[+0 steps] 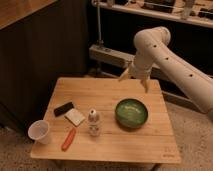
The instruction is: Move the arm in a circular motion
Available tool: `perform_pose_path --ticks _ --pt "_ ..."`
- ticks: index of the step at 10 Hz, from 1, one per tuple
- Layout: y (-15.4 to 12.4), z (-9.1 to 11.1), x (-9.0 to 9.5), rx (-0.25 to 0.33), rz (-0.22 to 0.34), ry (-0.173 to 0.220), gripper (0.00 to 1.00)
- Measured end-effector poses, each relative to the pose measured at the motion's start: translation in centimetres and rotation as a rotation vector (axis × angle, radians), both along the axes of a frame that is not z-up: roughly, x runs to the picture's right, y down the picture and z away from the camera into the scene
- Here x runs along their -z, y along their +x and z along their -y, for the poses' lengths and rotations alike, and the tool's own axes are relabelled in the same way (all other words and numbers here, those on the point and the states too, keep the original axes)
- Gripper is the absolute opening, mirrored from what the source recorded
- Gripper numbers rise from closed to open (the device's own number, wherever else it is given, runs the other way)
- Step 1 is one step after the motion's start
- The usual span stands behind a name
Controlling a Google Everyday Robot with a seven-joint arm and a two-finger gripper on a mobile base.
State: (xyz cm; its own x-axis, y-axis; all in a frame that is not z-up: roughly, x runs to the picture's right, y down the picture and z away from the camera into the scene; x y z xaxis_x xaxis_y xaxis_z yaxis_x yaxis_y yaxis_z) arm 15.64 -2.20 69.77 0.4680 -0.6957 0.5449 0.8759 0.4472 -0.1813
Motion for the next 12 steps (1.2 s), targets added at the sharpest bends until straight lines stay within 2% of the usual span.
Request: perform_pose_path --ticks 6,9,12 --pt "5.8 -2.0 0.8 -0.089 -0.071 -0.029 0.8" --pt "8.9 -4.0 2.0 -0.144 -0.097 -0.042 0.8" --pt "11.4 -6.3 4.0 -0.194 -0.111 -0.045 0.8"
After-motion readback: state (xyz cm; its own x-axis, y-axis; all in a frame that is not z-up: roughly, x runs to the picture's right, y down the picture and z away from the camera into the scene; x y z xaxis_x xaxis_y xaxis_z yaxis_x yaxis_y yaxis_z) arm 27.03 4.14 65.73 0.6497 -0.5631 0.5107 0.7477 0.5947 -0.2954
